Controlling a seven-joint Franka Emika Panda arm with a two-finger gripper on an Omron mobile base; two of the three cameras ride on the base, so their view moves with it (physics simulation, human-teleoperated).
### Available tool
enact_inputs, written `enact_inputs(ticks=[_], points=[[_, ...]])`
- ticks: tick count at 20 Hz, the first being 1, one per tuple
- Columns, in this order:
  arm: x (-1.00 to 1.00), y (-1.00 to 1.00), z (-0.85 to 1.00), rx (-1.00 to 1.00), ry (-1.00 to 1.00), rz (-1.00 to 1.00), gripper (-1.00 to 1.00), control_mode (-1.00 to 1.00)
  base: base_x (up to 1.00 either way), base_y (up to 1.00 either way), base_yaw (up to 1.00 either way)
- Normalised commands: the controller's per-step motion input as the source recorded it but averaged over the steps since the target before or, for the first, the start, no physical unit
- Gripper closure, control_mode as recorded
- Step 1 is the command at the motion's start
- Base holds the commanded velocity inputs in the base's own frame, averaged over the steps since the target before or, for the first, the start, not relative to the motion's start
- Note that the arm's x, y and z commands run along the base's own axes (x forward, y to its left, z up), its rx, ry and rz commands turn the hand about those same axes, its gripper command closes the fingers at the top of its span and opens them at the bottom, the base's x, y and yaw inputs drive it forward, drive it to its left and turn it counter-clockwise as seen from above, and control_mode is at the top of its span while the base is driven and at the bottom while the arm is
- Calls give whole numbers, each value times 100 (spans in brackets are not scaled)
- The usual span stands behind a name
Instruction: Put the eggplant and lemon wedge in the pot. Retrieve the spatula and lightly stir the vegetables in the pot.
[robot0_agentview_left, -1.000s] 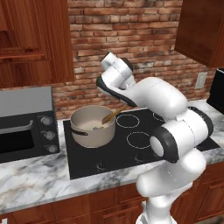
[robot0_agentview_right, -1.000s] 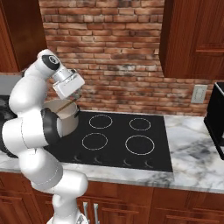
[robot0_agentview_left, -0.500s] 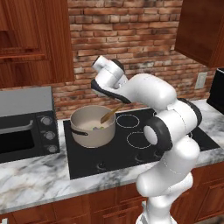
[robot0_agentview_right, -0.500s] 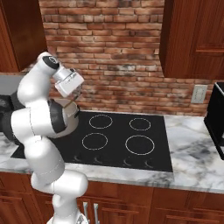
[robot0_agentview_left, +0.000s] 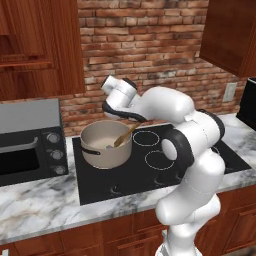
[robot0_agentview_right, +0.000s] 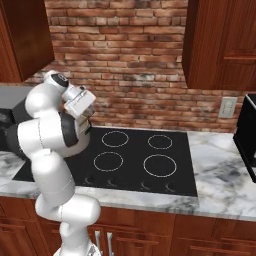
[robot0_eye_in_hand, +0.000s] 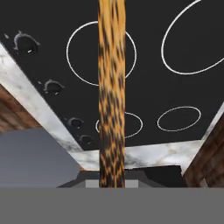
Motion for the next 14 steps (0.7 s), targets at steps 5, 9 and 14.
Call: enact_inputs(ticks=[5,9,14], points=[[29,29,-1,-11,0,0,100,-100,0,0,0],[54,30,4,-14,0,0,100,-100,0,0,0],[42,29,0,-15,4,0,100,-100,0,0,0]])
